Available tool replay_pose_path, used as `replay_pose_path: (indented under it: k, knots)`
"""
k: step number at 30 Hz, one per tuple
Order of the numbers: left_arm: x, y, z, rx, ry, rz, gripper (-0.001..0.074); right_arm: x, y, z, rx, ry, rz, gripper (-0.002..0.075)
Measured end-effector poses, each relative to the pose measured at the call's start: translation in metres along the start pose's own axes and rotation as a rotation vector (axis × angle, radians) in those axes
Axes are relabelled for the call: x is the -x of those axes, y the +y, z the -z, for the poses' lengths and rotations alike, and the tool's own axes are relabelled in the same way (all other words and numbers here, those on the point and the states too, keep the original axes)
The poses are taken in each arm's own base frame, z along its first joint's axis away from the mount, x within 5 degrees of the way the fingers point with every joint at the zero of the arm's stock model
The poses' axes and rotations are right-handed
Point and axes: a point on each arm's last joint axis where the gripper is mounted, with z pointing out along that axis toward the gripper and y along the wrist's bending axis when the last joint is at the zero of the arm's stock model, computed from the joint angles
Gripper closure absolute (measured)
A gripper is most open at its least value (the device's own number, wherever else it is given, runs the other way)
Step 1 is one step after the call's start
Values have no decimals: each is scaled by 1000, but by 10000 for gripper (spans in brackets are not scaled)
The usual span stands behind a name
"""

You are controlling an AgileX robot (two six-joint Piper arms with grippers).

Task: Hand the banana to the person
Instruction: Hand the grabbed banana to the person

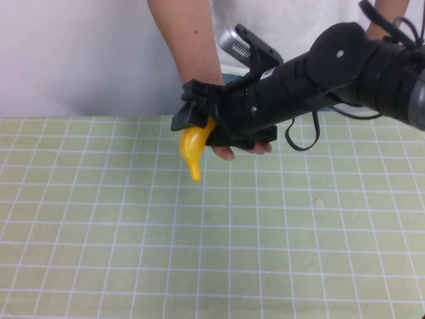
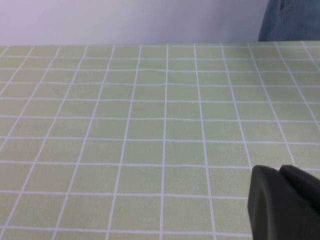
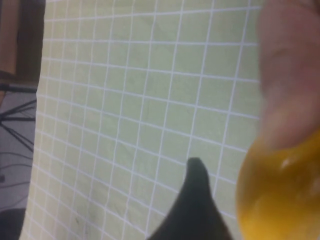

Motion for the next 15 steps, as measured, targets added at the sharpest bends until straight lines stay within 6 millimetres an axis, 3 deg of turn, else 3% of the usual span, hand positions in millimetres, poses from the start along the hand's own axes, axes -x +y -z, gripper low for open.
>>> replay_pose_path:
  k: [11,15]
  knots:
    - [0,0,0,0,0,0,739,-5,31,68,-8,-32,159,225]
    - [0,0,0,0,0,0,739,-6,32,72,-25,-29,154,225]
